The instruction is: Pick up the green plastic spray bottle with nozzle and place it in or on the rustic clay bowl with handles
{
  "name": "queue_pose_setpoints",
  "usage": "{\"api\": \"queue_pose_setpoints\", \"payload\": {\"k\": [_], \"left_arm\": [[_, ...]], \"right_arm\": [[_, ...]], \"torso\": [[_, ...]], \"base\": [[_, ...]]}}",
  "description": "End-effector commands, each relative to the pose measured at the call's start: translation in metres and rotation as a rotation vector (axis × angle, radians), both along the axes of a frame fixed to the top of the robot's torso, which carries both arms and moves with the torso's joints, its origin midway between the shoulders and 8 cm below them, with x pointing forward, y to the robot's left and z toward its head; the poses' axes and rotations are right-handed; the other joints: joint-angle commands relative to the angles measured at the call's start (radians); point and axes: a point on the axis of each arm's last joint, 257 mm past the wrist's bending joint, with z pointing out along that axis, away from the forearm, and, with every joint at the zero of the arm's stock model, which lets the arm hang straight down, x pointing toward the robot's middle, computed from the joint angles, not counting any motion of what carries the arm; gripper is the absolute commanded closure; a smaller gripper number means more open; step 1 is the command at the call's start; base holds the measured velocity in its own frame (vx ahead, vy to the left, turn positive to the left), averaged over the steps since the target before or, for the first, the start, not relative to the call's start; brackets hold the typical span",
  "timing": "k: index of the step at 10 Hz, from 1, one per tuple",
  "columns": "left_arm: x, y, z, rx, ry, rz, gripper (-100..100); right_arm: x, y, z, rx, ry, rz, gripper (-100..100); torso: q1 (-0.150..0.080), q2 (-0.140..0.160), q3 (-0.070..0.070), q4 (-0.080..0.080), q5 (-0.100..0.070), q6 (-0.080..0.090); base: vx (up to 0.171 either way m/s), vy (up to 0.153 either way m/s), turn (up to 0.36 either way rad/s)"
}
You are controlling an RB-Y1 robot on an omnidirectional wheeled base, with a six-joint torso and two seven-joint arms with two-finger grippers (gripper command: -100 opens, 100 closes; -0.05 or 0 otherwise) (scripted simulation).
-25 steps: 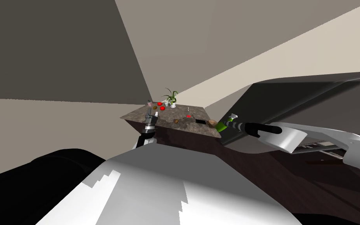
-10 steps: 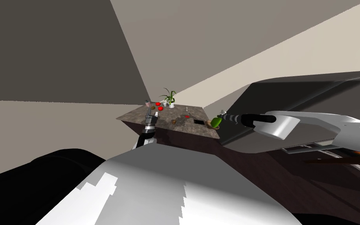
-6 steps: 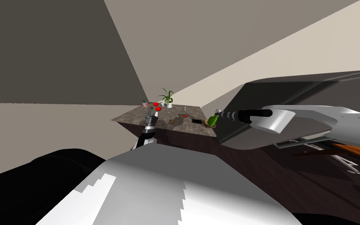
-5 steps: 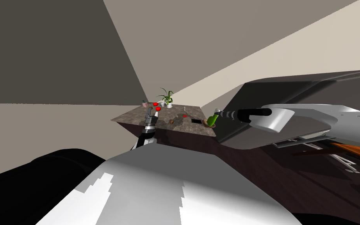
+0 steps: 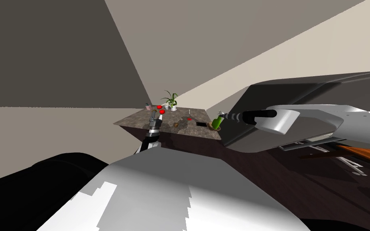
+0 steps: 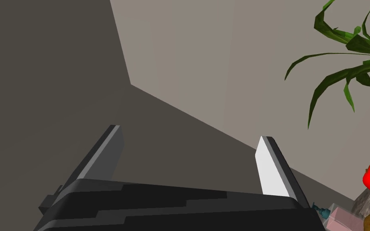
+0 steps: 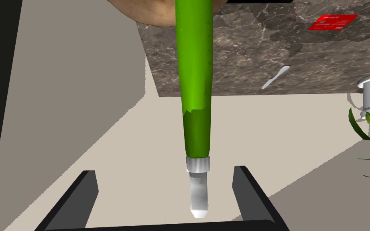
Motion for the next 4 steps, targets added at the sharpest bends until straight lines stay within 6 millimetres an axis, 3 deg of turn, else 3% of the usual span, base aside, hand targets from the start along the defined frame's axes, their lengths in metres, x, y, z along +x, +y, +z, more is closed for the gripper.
{"api": "queue_pose_setpoints", "payload": {"k": [1,4], "left_arm": [[0.0,0.0,0.0,0.0,0.0,0.0,0],[0.0,0.0,0.0,0.0,0.0,0.0,0]], "right_arm": [[0.0,0.0,0.0,0.0,0.0,0.0,0],[0.0,0.0,0.0,0.0,0.0,0.0,0]], "torso": [[0.0,0.0,0.0,0.0,0.0,0.0],[0.0,0.0,0.0,0.0,0.0,0.0]], "base": [[0.0,0.0,0.0],[0.0,0.0,0.0]]}}
